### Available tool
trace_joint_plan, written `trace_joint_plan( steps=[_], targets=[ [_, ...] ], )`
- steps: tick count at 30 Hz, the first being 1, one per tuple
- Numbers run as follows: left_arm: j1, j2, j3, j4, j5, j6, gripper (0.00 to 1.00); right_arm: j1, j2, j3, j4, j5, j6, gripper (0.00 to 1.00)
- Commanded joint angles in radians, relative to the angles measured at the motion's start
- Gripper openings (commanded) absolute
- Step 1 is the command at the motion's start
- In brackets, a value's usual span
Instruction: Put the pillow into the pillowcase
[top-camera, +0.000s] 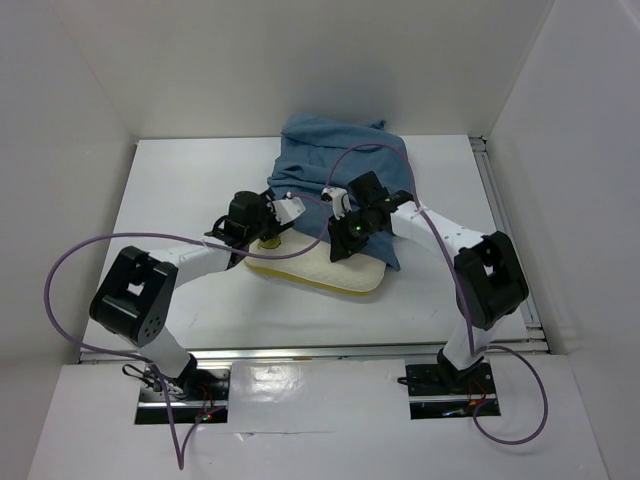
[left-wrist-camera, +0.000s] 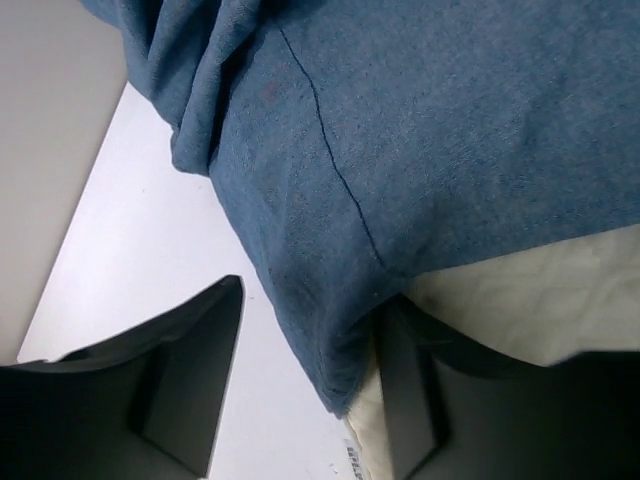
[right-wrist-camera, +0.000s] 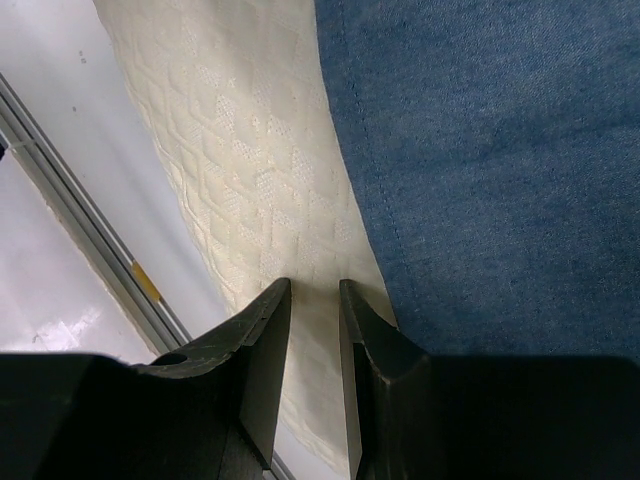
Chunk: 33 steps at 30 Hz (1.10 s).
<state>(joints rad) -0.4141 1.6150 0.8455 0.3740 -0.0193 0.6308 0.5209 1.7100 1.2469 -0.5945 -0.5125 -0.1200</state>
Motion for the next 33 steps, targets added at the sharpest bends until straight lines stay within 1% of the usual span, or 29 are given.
trace_joint_plan(
  steps=[1, 3, 4, 5, 6, 10, 14, 16, 18, 21, 23, 25, 27, 28, 30, 31, 33],
  targets=[
    [0.003, 0.026, 0.046, 0.098, -0.053, 0.036, 0.65, -0.001, -0.003, -0.018, -0.008, -0.006, 0.011, 0.34],
    [0.003, 0.037, 0.055, 0.066, -0.039, 0.037, 0.54, -0.001, -0.003, -0.018, -0.008, 0.006, 0.011, 0.34],
    [0.003, 0.037, 0.066, 0.051, -0.025, 0.037, 0.29, -0.001, -0.012, -0.018, -0.008, 0.006, 0.011, 0.34],
    [0.003, 0.046, 0.076, 0.014, -0.025, 0.037, 0.13, -0.001, -0.012, -0.018, -0.008, 0.020, 0.011, 0.34],
    [0.003, 0.046, 0.085, -0.010, -0.025, 0.037, 0.00, -0.001, -0.021, -0.018, -0.008, 0.032, 0.011, 0.34],
    [0.003, 0.020, 0.086, -0.067, 0.005, 0.007, 0.00, -0.042, -0.074, -0.029, -0.019, 0.110, 0.000, 0.34],
    [0.012, -0.016, 0.076, -0.103, 0.027, -0.003, 0.00, -0.114, -0.168, -0.101, -0.039, 0.181, -0.030, 0.36],
    [0.012, -0.026, 0.076, -0.115, 0.027, -0.003, 0.00, -0.114, -0.237, -0.139, -0.039, 0.242, -0.055, 0.38],
    [0.012, -0.026, 0.076, -0.124, 0.027, -0.013, 0.00, -0.124, -0.279, -0.190, -0.030, 0.270, -0.067, 0.39],
    [0.021, -0.026, 0.101, -0.145, 0.027, -0.034, 0.00, -0.114, -0.349, -0.260, 0.010, 0.279, -0.102, 0.42],
    [0.021, -0.017, 0.115, -0.155, 0.027, -0.045, 0.00, -0.090, -0.391, -0.317, 0.047, 0.324, -0.135, 0.44],
    [0.021, -0.007, 0.130, -0.165, 0.027, -0.054, 0.00, -0.076, -0.443, -0.355, 0.102, 0.374, -0.168, 0.44],
    [0.021, -0.007, 0.142, -0.185, 0.027, -0.054, 0.00, -0.076, -0.484, -0.400, 0.133, 0.399, -0.191, 0.48],
    [0.021, -0.007, 0.142, -0.185, 0.027, -0.054, 0.00, -0.067, -0.530, -0.414, 0.166, 0.435, -0.201, 0.50],
    [0.021, -0.017, 0.142, -0.185, 0.027, -0.054, 0.00, -0.052, -0.569, -0.461, 0.196, 0.477, -0.216, 0.54],
    [0.021, -0.026, 0.142, -0.194, 0.027, -0.063, 0.00, -0.042, -0.584, -0.478, 0.217, 0.526, -0.225, 0.55],
    [0.021, -0.026, 0.142, -0.205, 0.027, -0.063, 0.00, -0.030, -0.604, -0.523, 0.234, 0.566, -0.234, 0.55]
  ],
)
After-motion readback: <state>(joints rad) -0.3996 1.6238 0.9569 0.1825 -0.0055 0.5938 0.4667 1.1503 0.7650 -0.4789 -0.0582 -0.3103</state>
